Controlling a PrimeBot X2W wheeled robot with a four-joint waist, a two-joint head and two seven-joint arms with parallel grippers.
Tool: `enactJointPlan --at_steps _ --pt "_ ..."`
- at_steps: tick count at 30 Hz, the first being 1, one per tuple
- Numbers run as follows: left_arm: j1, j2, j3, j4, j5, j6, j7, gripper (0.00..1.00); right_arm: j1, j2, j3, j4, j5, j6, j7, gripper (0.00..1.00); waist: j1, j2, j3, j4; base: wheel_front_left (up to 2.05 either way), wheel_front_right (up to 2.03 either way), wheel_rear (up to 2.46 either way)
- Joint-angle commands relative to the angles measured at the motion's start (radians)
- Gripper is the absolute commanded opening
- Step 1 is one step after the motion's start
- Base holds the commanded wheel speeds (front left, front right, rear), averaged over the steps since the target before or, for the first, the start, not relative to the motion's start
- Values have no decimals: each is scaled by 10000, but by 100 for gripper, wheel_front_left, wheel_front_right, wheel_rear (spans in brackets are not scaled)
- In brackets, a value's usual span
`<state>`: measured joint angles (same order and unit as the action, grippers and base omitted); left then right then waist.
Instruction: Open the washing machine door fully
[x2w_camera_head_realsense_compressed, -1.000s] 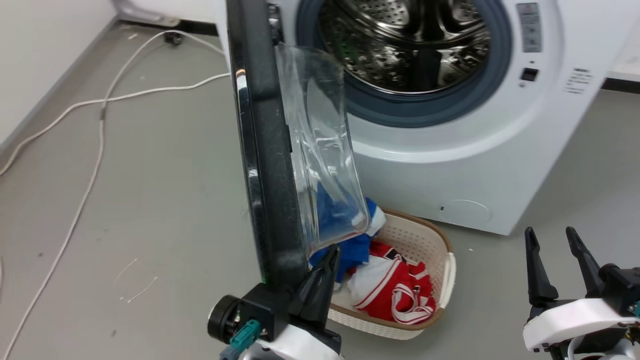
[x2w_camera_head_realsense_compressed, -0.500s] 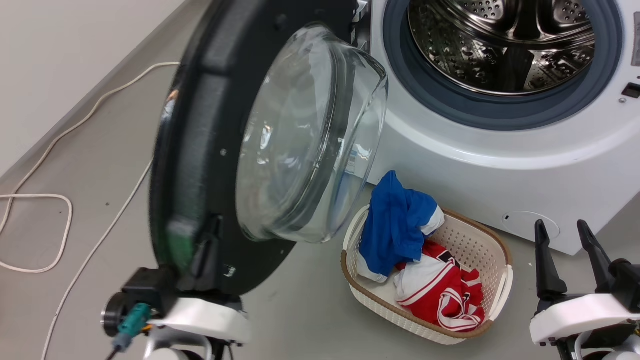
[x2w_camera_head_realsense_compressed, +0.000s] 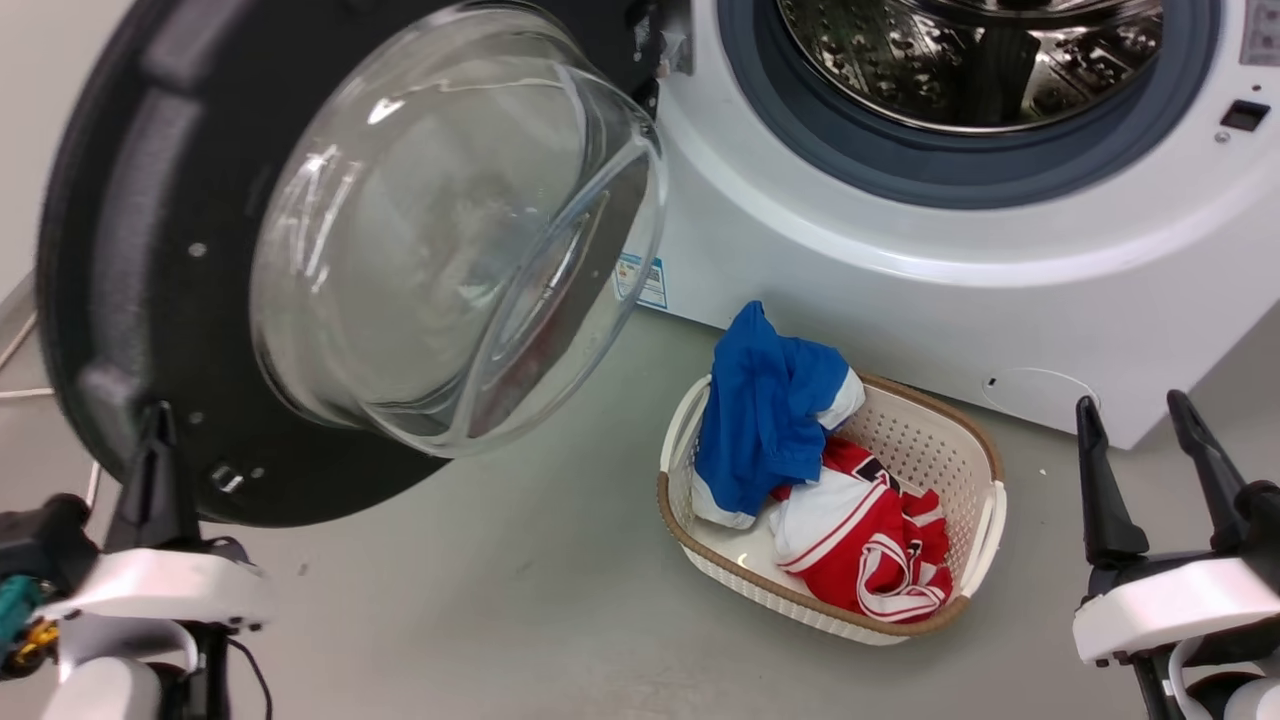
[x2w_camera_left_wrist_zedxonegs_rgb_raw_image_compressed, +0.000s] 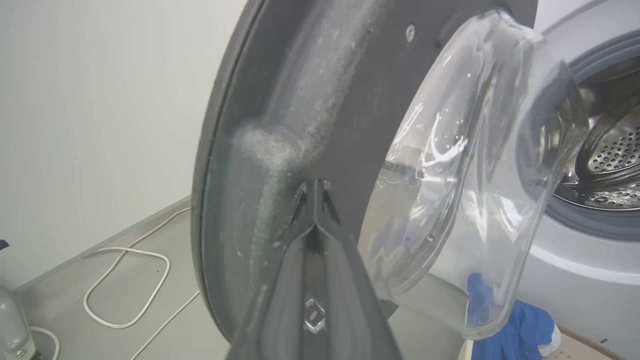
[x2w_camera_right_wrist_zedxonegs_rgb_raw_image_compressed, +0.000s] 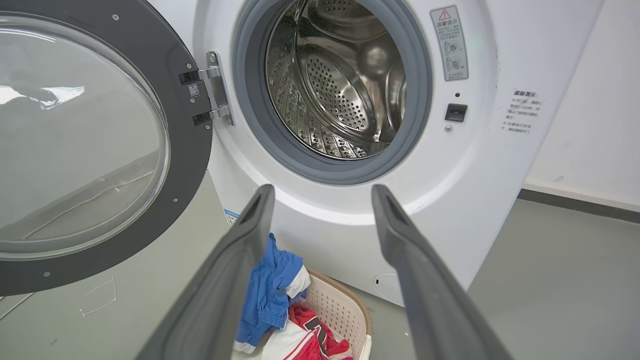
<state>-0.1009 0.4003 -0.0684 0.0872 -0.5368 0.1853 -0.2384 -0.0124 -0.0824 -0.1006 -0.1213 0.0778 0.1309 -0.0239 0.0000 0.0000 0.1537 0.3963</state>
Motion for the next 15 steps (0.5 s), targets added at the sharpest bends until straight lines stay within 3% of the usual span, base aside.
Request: enactJointPlan --at_steps 1,9,15 --pt "-200 139 214 182 -93 -23 -67 0 -121 -64 -16 -111 -79 -3 37 100 0 0 147 -151 0 0 0" --pt "-1066 718 900 1654 -475 -762 -209 0 -196 -55 33 -262 -49 -3 293 100 0 0 362 -488 0 0 0" --pt "-1260 683 1202 2212 -375 -911 -260 0 -186 25 220 -156 3 -3 222 100 0 0 241 -803 0 0 0"
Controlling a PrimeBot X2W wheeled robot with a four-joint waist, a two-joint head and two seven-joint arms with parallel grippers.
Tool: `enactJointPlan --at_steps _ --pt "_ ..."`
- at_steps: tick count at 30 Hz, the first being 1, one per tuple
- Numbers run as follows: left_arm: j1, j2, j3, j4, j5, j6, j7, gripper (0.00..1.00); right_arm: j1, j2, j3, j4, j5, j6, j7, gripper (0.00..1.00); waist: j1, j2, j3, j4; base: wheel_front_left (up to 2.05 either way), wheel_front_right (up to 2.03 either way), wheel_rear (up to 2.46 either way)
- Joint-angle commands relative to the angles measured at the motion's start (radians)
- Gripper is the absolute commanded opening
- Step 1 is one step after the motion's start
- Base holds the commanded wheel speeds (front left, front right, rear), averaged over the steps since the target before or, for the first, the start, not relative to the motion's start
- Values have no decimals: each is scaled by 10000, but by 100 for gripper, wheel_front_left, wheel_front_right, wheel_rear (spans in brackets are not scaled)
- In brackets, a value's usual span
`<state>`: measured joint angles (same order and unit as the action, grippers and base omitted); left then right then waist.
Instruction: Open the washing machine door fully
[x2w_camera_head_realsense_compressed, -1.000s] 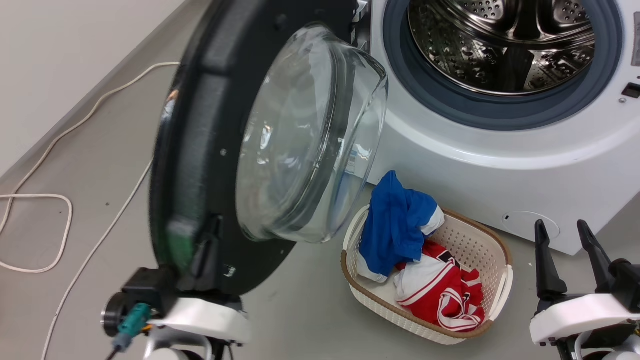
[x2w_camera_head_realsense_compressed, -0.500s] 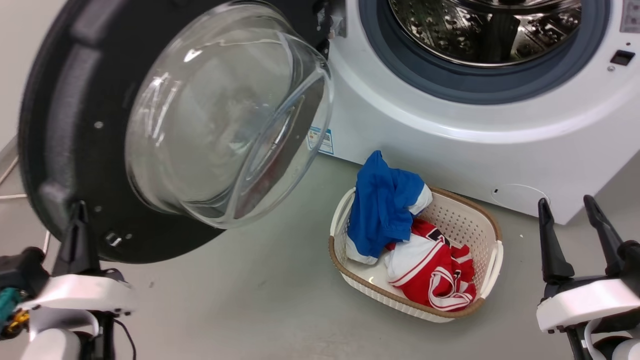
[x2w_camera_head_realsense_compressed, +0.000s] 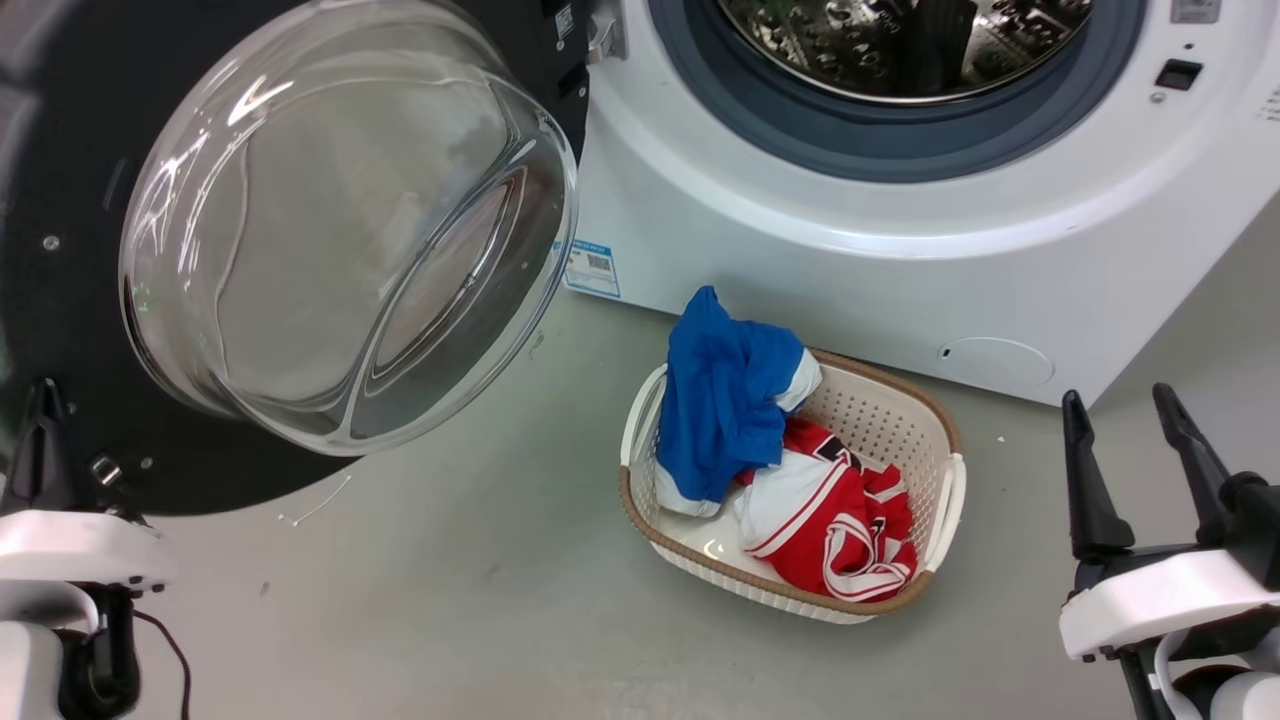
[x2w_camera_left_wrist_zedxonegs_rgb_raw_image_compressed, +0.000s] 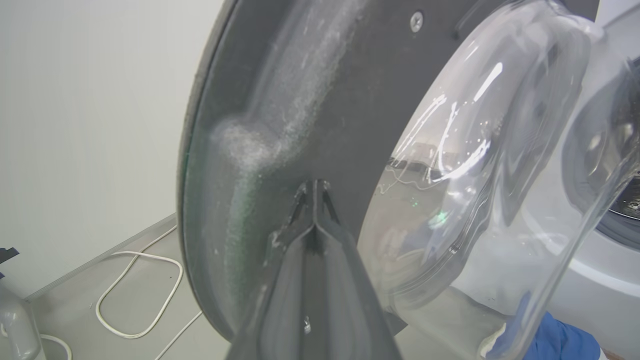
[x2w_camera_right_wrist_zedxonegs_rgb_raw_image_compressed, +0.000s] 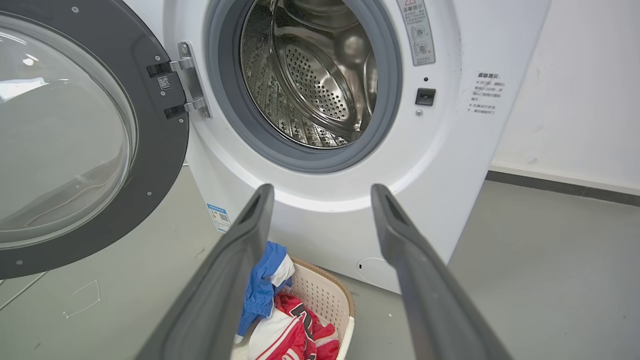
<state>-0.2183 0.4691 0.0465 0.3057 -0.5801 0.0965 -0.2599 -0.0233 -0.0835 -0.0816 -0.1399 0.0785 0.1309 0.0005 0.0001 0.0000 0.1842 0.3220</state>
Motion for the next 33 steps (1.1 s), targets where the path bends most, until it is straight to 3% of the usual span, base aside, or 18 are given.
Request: enactJointPlan --at_steps 1,16,27,29,33 --pt "7 -62 74 26 94 -29 -53 0 -48 55 66 56 17 -3 -47 100 -1 0 -114 -104 0 0 0" --pt "1735 -1375 -1132 -1912 1298 172 -53 0 449 239 366 722 187 -3 -302 100 -1 0 -1235 -632 0 0 0" --pt "2360 -1965 -2169 -2790 1531 247 261 0 481 223 766 1236 187 -3 -461 100 -1 0 -1746 -2031 0 0 0" --pt "2346 -1994 -2230 -2711 1543 216 259 33 433 170 838 1334 223 -3 -510 100 -1 0 -1774 -2326 0 0 0" --pt "2241 -1976 -2377 -2532 1645 191 242 86 341 125 975 1560 297 -3 -628 100 -1 0 -1783 -2861 0 0 0"
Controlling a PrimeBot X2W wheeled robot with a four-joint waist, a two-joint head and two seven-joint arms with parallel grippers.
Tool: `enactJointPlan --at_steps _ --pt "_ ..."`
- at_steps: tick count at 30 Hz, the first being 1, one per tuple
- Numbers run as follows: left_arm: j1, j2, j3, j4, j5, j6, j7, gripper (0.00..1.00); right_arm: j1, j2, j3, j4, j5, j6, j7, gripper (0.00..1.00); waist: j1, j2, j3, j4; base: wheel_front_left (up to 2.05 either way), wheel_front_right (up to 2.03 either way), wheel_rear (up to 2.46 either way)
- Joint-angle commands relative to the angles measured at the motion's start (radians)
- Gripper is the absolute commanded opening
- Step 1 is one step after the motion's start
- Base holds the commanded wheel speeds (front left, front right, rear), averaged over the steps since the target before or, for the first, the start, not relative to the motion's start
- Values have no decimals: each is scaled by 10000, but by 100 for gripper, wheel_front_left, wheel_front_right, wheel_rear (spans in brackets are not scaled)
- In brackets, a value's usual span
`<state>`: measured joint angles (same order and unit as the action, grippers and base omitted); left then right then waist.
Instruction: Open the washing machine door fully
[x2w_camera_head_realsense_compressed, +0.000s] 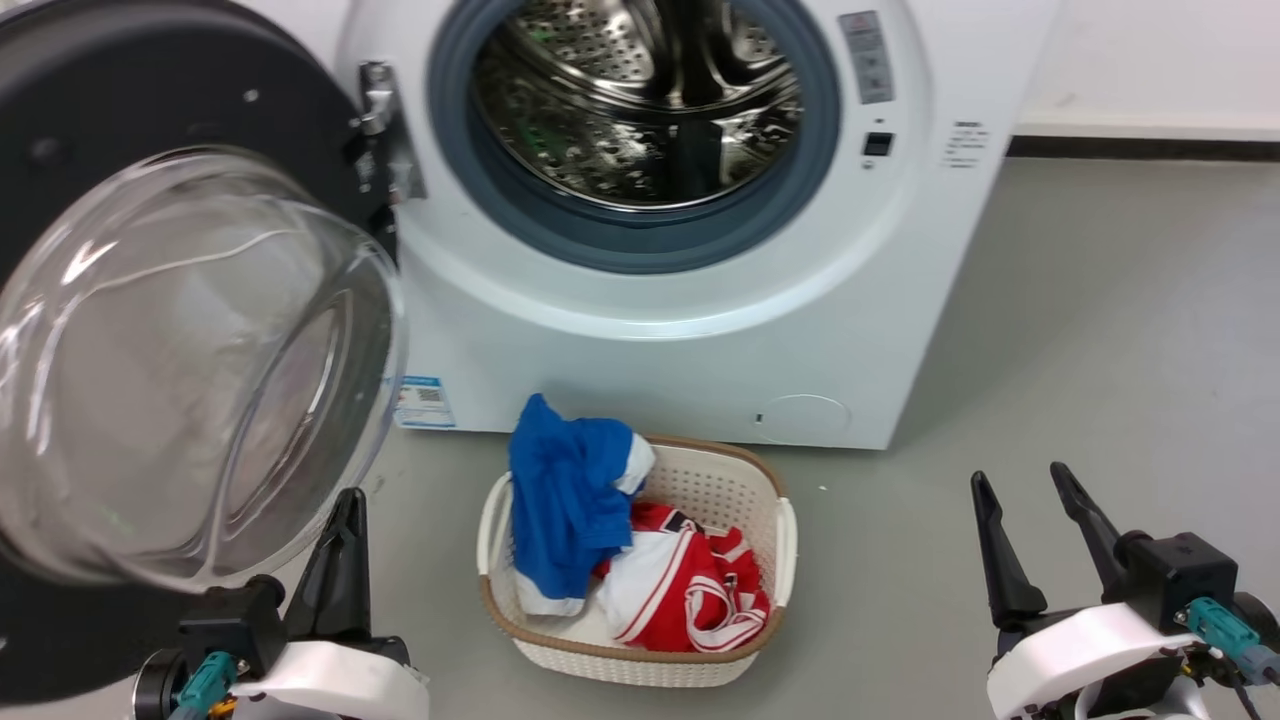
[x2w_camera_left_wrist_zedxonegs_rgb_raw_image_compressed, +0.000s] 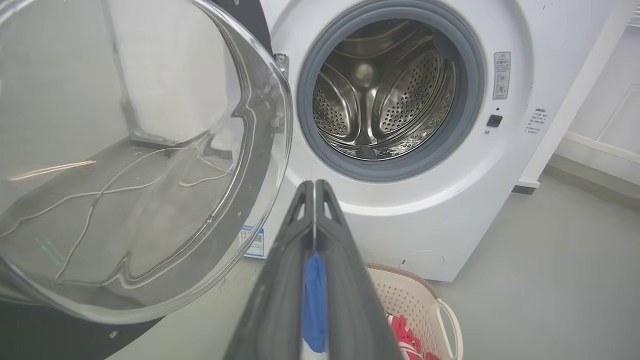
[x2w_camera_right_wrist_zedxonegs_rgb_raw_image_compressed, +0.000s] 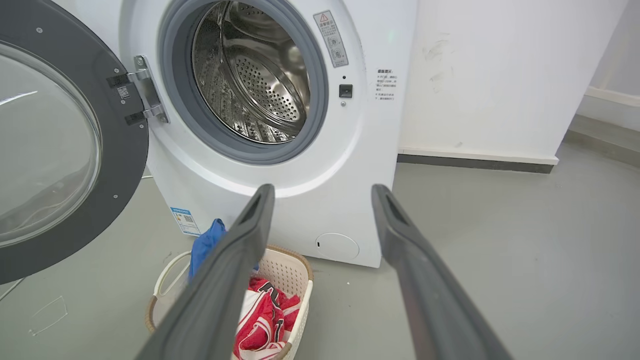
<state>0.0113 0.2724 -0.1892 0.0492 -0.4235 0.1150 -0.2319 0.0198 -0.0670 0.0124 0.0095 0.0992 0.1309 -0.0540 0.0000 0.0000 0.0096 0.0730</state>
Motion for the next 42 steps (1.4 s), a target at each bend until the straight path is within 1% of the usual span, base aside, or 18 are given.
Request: enactJointPlan --at_steps 1,7,12,29,42 --pt "-81 -23 -70 91 89 11 -32 100 -104 -57 50 126 94 -3 -103 100 0 0 -47 -482 0 0 0" --pt "-168 -93 -174 398 238 90 -88 100 -226 -108 263 491 196 -3 -296 100 0 0 -60 -1050 0 0 0" --pt "-208 -117 -235 634 457 161 -198 100 -384 -164 418 725 251 -3 -436 100 0 0 1 -1265 0 0 0" --pt "-364 -252 -285 1004 584 124 -311 100 -585 -321 471 980 396 -3 -607 100 0 0 1 -1378 0 0 0" --pt "-337 -328 -227 1085 554 107 -339 100 -426 -262 416 982 390 -3 -616 100 0 0 -25 -1445 0 0 0"
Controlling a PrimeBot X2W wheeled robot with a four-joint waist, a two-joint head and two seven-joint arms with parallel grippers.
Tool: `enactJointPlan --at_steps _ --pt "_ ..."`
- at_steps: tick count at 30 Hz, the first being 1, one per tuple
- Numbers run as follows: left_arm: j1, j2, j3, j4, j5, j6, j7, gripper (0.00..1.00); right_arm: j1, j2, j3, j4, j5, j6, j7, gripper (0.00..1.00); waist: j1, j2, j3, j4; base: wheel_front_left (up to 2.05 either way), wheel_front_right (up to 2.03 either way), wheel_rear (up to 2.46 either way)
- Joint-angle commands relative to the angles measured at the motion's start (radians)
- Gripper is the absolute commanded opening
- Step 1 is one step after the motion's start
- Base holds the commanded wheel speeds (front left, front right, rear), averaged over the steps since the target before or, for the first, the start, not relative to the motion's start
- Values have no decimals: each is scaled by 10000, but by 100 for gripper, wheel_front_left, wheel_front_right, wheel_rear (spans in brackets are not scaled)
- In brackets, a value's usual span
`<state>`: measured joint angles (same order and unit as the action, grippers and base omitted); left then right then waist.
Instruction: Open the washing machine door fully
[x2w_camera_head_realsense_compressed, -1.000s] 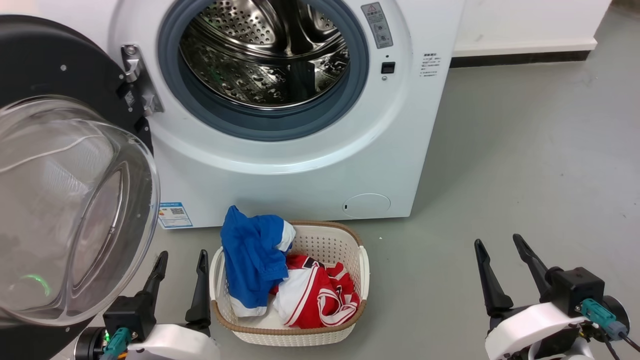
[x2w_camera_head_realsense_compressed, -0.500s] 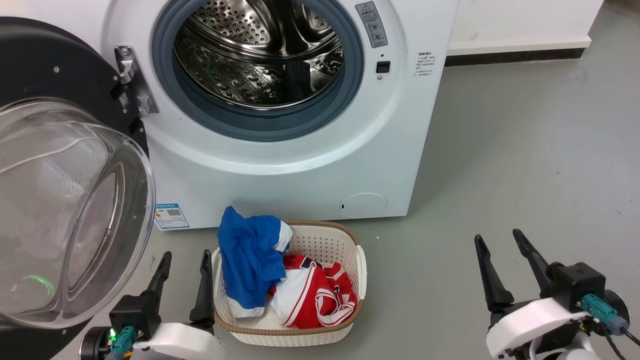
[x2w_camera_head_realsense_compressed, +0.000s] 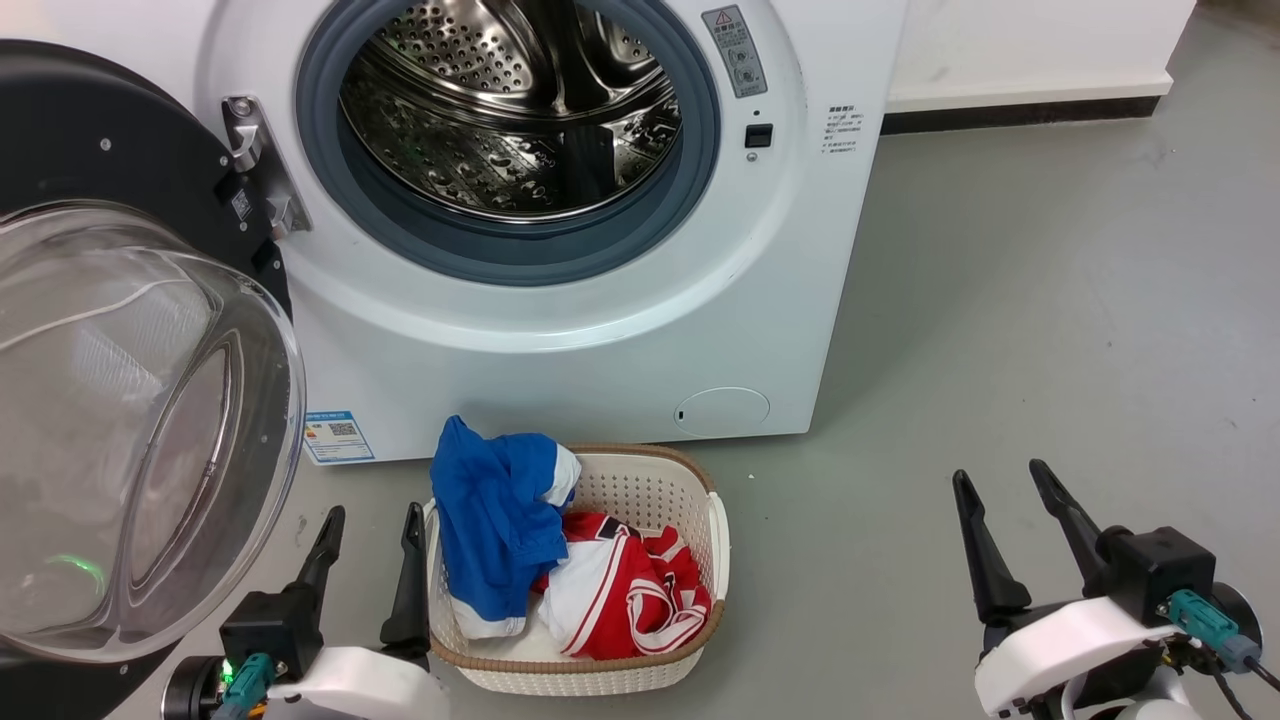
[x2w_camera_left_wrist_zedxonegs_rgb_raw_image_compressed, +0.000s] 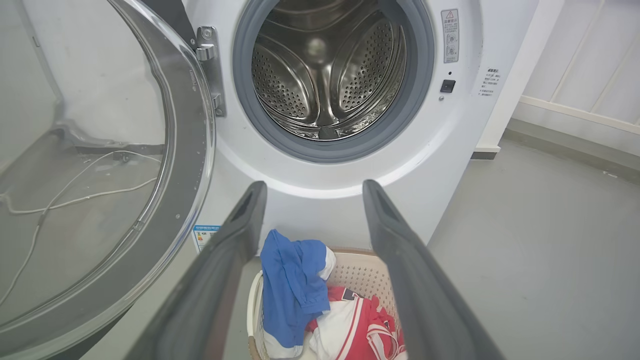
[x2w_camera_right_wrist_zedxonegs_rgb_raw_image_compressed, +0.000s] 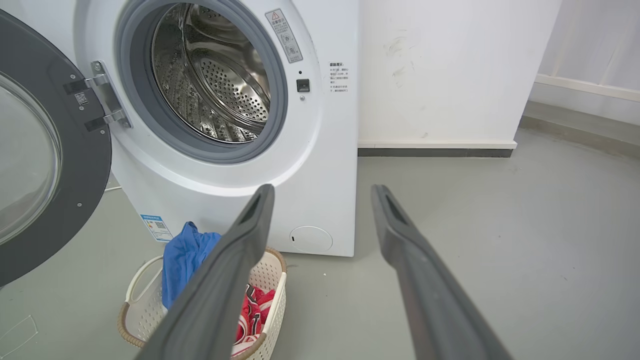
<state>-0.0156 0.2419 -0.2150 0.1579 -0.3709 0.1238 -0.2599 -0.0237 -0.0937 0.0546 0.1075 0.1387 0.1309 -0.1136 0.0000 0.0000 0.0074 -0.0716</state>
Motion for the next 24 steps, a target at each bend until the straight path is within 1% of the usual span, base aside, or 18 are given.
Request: enactJointPlan --at_steps 1,2,5,12,13,24 --pt "-67 -48 42 -12 0 4 -62 100 19 14 -13 1 -5 -3 -22 100 0 0 -8 0 0 0 0" --pt "1 -25 13 -7 -16 -3 0 0 7 8 -12 -1 1 0 0 0 0 0 -9 -2 0 0 0" --pt "139 -76 -53 200 -59 -13 40 0 158 30 -1 220 54 0 4 0 1 0 -13 -1 0 0 0" --pt "28 -248 268 264 -1272 -259 393 0 59 61 -148 318 1509 0 211 0 1 0 -15 39 0 0 0" --pt "-24 -319 398 298 -1758 -360 538 0 11 71 -211 364 2090 0 297 0 1 0 -15 57 0 0 0" --pt "-189 -553 846 391 -3394 -698 1024 0 -149 114 -424 516 4042 0 590 0 1 0 -18 120 0 0 0"
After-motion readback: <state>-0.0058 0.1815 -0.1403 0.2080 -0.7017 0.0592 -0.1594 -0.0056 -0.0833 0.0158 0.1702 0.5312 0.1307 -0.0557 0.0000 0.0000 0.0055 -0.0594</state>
